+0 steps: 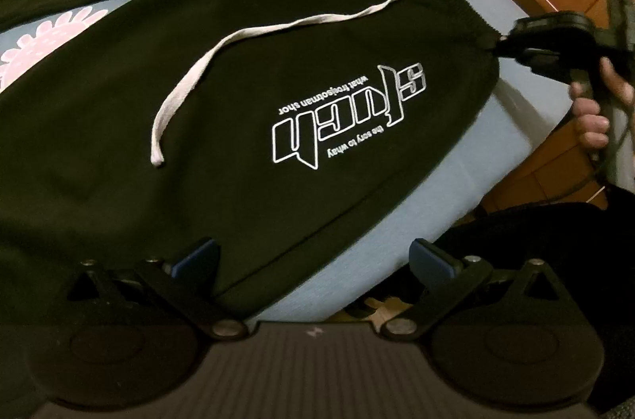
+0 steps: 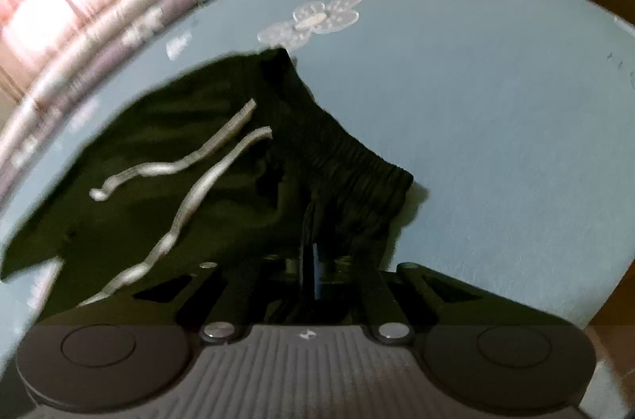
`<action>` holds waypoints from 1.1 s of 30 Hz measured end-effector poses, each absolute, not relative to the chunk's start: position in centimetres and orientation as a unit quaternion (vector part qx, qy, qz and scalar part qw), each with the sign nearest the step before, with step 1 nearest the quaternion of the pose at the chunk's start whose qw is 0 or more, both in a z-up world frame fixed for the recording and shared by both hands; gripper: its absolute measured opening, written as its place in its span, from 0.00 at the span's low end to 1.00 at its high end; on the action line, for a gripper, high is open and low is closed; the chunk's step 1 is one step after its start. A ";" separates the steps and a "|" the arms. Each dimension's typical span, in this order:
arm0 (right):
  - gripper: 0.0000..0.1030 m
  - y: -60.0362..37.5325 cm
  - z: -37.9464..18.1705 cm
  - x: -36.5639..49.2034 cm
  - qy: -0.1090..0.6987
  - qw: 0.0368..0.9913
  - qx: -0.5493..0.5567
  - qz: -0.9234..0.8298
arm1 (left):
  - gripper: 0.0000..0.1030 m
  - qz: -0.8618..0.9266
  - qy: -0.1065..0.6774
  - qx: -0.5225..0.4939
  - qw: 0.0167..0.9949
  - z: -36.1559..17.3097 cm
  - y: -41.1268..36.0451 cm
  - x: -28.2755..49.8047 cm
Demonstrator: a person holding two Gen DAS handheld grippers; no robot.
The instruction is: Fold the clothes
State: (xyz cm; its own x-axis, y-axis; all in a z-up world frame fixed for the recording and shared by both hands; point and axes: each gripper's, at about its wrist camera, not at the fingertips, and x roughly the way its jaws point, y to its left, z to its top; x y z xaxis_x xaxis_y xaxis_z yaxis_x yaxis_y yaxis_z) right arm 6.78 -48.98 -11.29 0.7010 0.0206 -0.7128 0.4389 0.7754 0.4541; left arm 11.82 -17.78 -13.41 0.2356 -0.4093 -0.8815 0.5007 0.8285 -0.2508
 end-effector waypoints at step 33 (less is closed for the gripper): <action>0.29 -47.0 -11.9 8.2 0.416 0.847 0.241 -0.225 | 0.99 -0.291 0.540 0.044 0.789 -13.6 -17.7 12.1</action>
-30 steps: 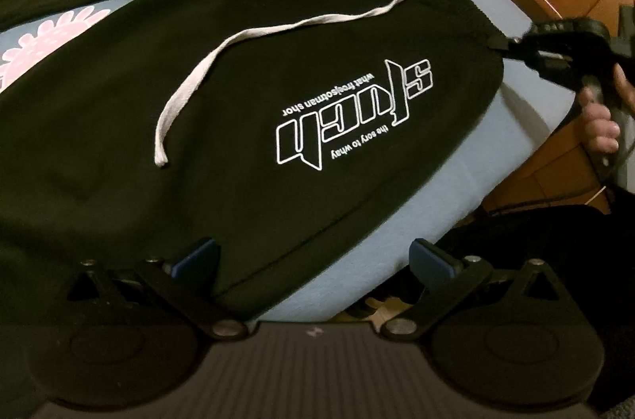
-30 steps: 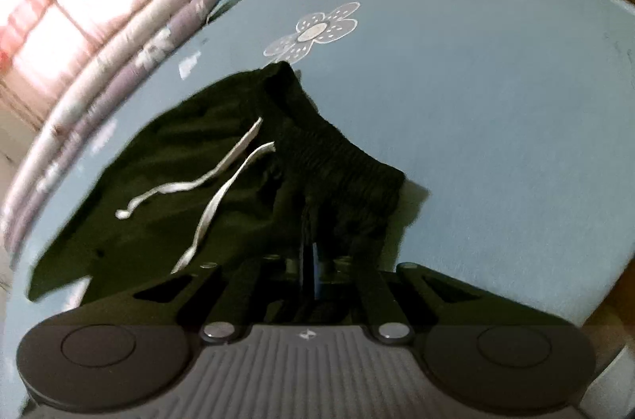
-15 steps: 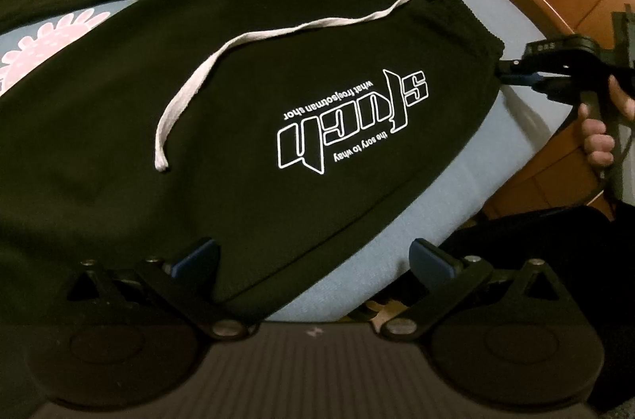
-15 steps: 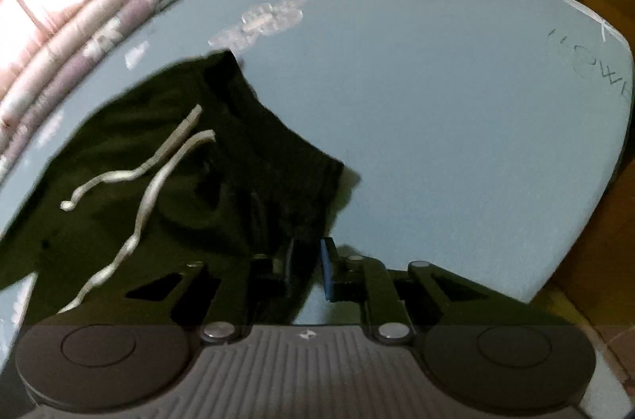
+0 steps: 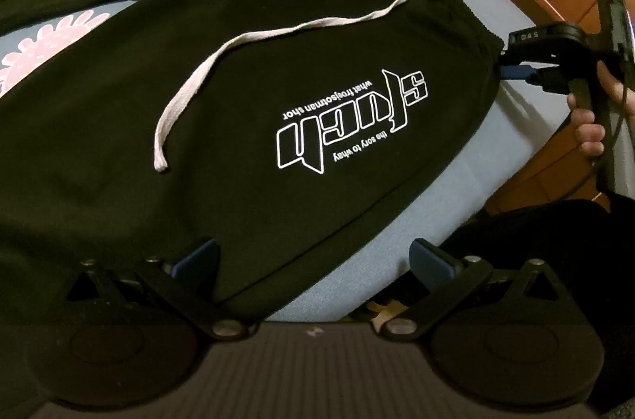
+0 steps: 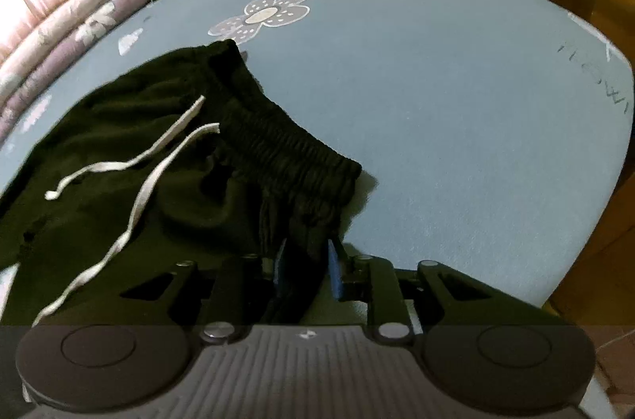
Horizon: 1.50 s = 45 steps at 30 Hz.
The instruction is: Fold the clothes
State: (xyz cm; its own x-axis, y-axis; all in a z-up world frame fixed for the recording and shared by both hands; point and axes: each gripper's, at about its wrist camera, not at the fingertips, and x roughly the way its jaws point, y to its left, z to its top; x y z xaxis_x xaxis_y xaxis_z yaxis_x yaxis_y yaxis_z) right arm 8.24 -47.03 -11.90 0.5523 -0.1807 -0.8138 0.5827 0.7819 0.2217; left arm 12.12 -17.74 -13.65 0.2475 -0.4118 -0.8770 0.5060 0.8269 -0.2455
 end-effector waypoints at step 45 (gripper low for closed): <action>0.42 -40.9 -9.3 7.1 0.343 0.911 0.221 0.061 | 0.99 -0.313 0.519 -0.006 0.796 -9.0 -15.3 13.7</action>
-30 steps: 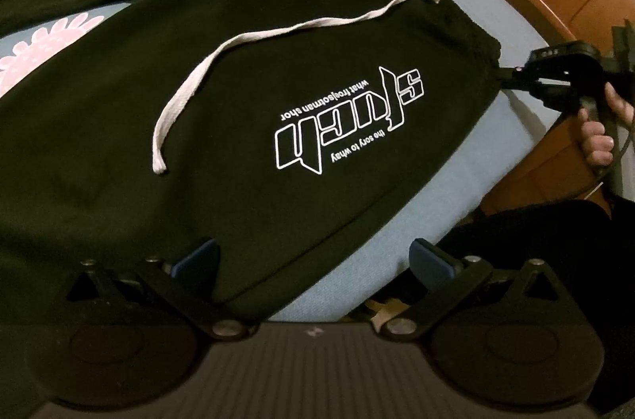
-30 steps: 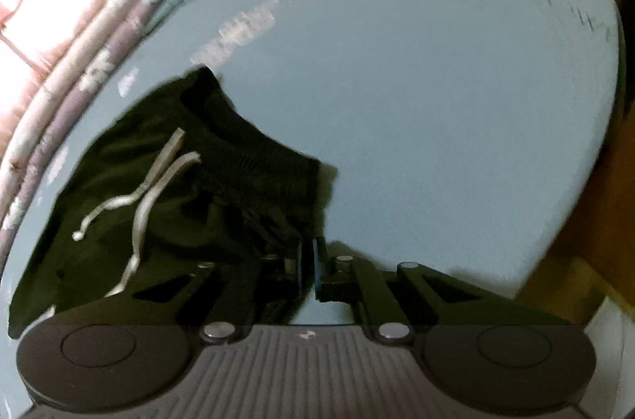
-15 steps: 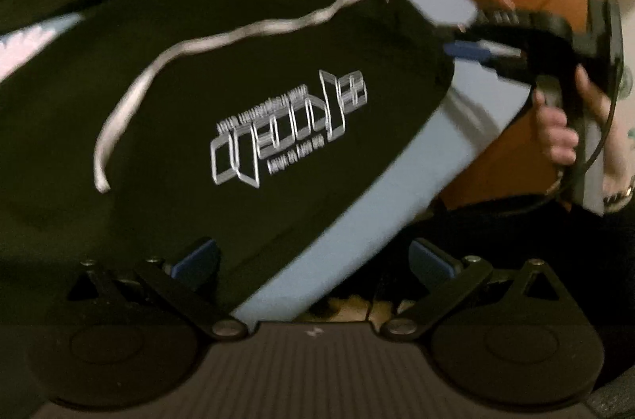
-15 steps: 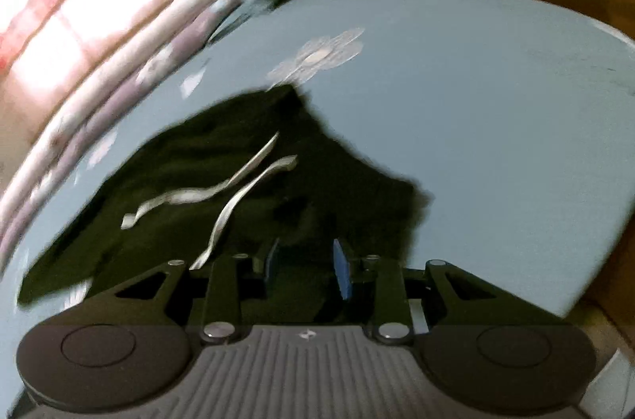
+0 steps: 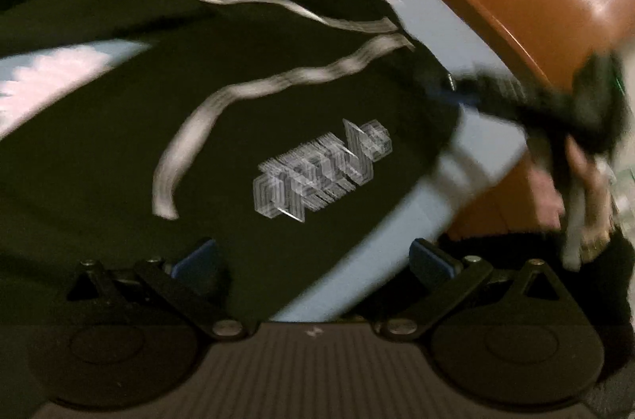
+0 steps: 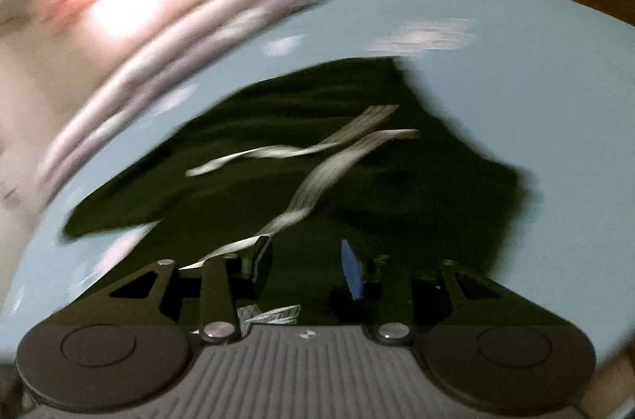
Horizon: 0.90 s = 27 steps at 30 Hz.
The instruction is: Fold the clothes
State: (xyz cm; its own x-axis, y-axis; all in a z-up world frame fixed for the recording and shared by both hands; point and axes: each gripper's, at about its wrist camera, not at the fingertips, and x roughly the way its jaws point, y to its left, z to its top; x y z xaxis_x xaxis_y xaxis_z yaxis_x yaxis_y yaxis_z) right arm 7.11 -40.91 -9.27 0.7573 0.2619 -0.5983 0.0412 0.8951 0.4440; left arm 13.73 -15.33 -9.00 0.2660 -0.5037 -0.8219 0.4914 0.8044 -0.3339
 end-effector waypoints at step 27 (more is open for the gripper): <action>0.18 -24.5 -11.4 6.0 0.410 0.746 -0.345 0.395 | 0.99 -0.196 0.503 0.004 0.842 -9.2 -5.9 18.2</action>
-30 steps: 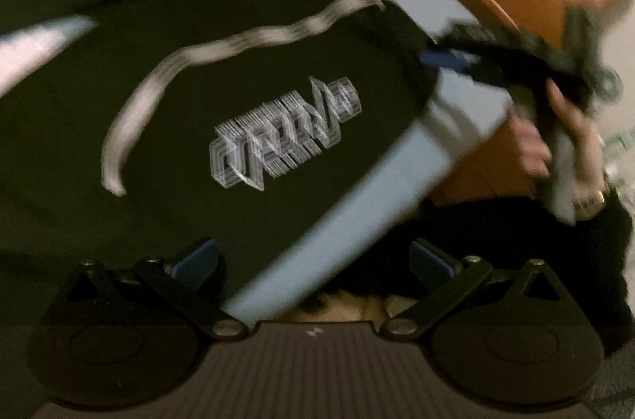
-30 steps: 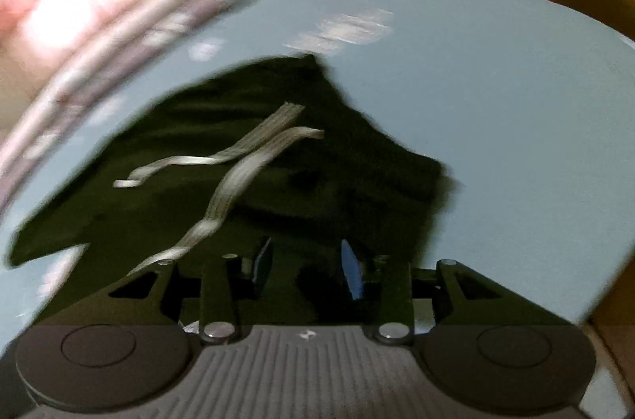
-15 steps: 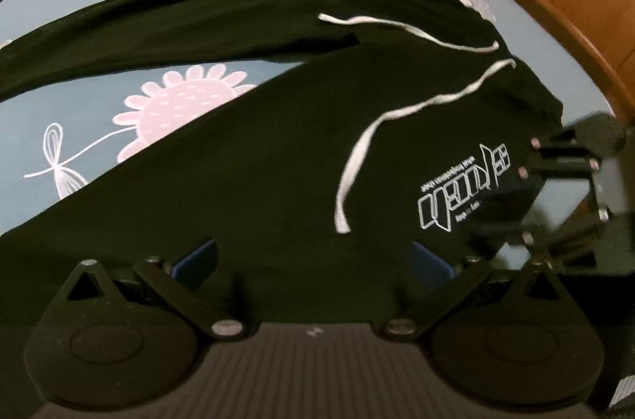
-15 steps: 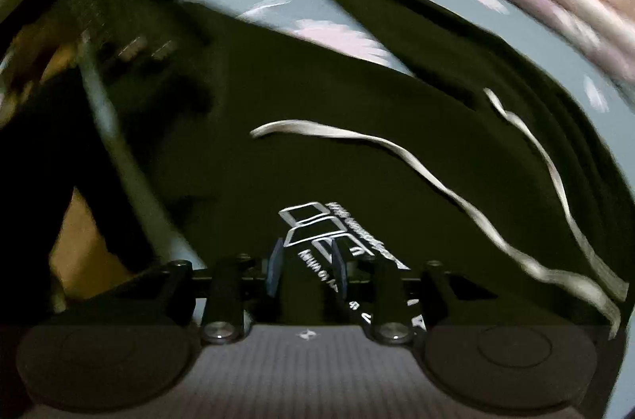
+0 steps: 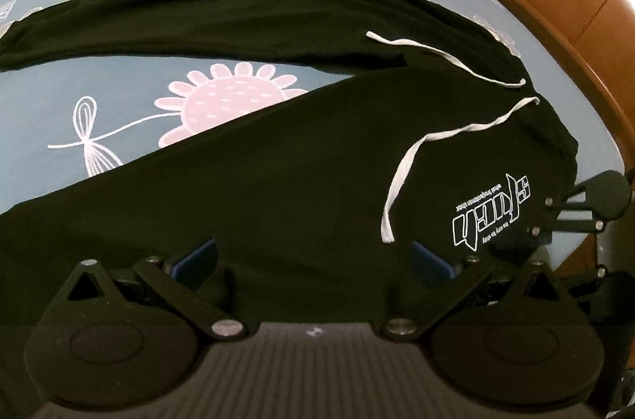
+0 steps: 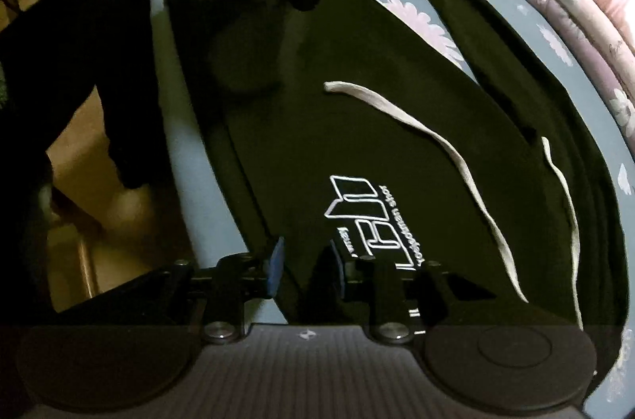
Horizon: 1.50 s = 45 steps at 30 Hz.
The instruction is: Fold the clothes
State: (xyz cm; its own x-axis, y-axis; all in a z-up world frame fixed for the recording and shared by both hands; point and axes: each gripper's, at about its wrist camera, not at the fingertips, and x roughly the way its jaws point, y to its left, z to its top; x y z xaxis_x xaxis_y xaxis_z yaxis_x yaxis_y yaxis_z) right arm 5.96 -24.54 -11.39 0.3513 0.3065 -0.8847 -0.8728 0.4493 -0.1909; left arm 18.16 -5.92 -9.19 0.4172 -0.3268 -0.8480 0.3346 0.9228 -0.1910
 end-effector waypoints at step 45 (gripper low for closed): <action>0.64 -33.0 -12.1 15.3 0.430 0.895 0.010 0.117 | 0.99 -0.142 0.555 0.052 0.818 -12.7 -4.7 17.9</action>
State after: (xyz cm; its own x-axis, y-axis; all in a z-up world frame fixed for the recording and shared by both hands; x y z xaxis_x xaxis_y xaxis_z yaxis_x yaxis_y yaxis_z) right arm 15.27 -33.03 -12.05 0.6031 0.2171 -0.7676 -0.2005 0.9726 0.1176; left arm 17.93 -4.74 -12.71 0.3441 -0.1750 -0.9225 0.2908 0.9540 -0.0725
